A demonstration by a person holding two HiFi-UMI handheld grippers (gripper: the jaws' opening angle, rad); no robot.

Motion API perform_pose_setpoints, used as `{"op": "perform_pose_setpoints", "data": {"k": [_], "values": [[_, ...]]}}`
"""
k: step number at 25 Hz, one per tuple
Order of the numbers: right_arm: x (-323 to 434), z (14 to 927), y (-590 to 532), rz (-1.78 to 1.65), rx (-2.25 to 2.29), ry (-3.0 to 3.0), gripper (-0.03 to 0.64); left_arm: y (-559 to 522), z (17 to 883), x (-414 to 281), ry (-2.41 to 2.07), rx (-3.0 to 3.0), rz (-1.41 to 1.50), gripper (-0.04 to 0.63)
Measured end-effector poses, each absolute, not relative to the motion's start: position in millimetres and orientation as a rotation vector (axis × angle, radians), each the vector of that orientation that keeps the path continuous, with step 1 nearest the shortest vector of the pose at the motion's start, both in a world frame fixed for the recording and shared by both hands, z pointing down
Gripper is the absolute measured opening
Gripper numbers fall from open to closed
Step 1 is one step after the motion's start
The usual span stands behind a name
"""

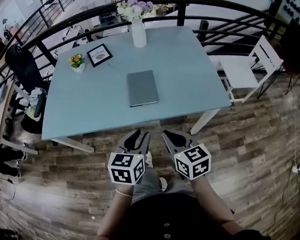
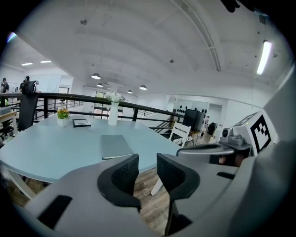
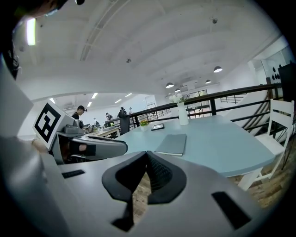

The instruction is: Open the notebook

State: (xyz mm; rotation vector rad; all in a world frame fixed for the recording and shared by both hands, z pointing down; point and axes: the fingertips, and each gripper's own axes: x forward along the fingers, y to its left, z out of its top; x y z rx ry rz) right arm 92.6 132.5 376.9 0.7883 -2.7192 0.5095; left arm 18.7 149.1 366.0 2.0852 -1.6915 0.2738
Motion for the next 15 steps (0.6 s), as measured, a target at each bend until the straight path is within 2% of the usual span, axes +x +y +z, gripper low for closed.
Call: {"op": "perform_pose_setpoints", "data": {"k": [15], "values": [[88.1,400.8,65.3,0.569,0.871,-2.659,0.006,68.1,389.6,2.0,-1.606,2.102,0.314,0.127]]}}
